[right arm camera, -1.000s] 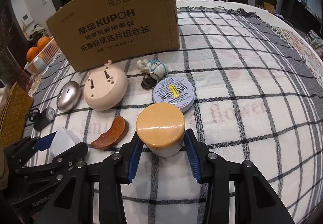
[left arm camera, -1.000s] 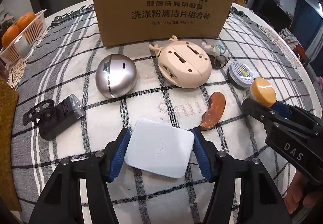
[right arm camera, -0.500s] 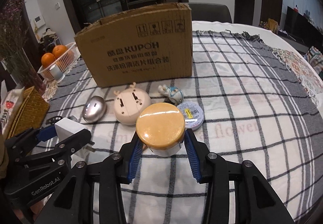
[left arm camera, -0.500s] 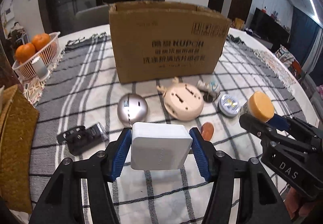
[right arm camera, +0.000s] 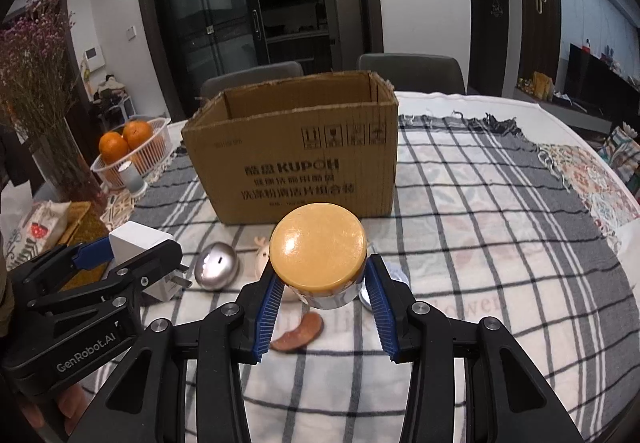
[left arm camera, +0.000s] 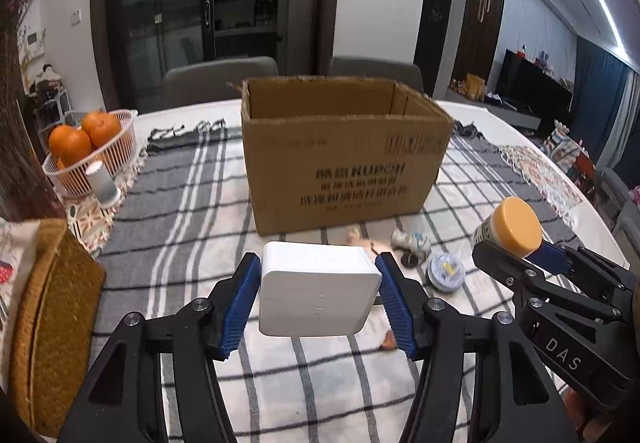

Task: Organize rigid objects
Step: 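Carry the jar with the right tool into the box while the left tool carries the charger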

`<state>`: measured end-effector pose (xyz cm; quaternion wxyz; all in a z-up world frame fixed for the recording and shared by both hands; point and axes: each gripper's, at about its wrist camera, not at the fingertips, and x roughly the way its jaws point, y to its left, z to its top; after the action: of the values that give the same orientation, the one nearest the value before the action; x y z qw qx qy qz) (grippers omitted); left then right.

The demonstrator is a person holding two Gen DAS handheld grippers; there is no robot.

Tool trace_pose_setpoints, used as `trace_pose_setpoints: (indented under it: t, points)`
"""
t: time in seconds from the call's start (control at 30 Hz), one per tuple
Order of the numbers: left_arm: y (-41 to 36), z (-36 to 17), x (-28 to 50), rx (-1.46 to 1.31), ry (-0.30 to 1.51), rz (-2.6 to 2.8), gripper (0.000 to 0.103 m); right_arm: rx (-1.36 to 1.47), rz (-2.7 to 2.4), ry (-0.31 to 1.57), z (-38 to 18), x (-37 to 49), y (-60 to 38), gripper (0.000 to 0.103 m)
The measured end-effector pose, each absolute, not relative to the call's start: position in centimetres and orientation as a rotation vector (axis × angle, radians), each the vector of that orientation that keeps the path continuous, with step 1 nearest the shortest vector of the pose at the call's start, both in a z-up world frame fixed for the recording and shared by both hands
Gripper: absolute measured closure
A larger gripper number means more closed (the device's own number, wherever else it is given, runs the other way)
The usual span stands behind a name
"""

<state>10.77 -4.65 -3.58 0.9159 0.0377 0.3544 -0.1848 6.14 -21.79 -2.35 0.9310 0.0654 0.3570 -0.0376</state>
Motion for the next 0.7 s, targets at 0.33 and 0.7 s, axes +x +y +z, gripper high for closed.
trace_pose_setpoints:
  t: [0.33, 0.7]
  points:
    - [-4.9, -0.1, 12.4, 0.084, 0.63, -0.384, 0.044, 0.158, -0.08, 0.656, 0.0, 7.7, -22.1, 0.06]
    - [-5.8, 3.1, 15.7, 0.068, 0.589, -0.418, 0.044, 0.206, -0.083, 0.588, 2.9, 10.5, -23.1, 0.06]
